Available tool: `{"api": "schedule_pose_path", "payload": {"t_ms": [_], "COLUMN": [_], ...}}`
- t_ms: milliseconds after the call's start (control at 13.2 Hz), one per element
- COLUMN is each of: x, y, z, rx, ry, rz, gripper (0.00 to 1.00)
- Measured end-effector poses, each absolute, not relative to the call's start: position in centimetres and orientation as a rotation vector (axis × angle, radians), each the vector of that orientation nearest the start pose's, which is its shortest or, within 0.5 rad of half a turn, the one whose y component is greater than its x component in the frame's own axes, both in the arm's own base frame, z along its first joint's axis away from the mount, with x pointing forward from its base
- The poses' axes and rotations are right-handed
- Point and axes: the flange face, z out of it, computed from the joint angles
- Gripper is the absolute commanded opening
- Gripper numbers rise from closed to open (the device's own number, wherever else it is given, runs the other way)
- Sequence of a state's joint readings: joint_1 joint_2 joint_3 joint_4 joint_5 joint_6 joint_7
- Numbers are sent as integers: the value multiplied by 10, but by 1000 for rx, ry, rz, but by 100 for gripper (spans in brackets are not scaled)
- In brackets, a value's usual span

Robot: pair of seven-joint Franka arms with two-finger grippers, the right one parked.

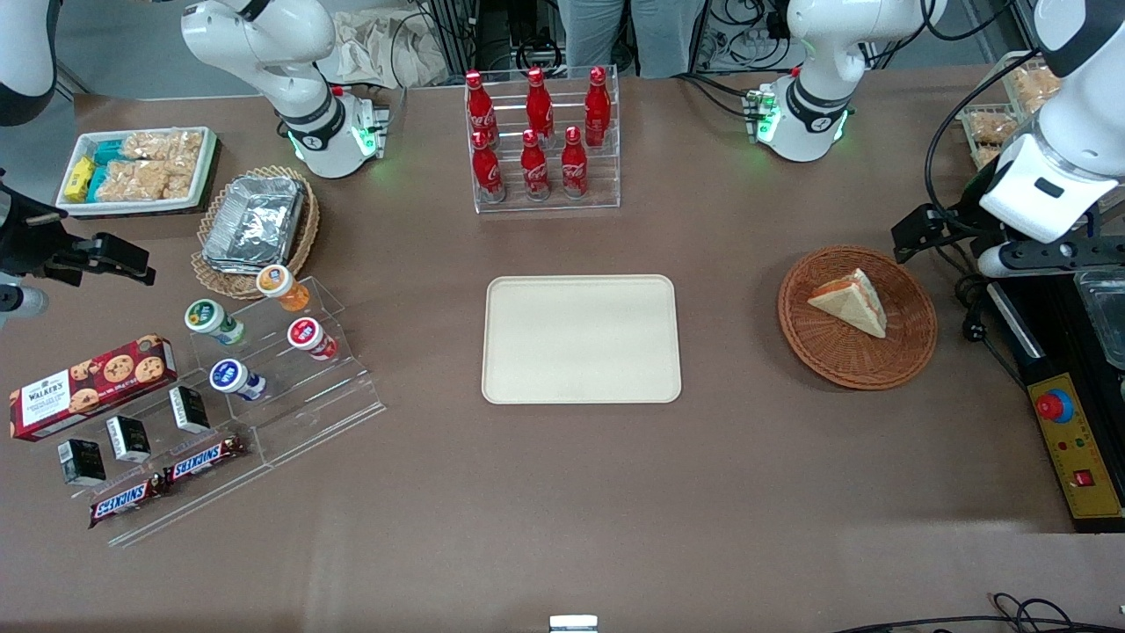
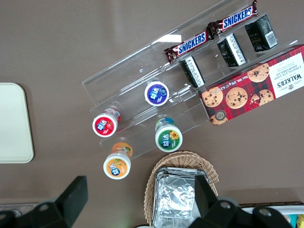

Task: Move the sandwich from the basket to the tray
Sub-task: 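Move the left gripper over the wicker basket holding the wrapped sandwich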

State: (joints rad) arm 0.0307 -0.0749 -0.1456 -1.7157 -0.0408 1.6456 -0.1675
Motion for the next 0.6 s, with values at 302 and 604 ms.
{"api": "schedule_pose_path", "payload": {"t_ms": [302,604], "x": [532,531], "y": [-68,-68], "z": [603,602], "rx": [-3170,-3169], "ry": [-89,-92], "rz": [1,11], "gripper": [100,100]}}
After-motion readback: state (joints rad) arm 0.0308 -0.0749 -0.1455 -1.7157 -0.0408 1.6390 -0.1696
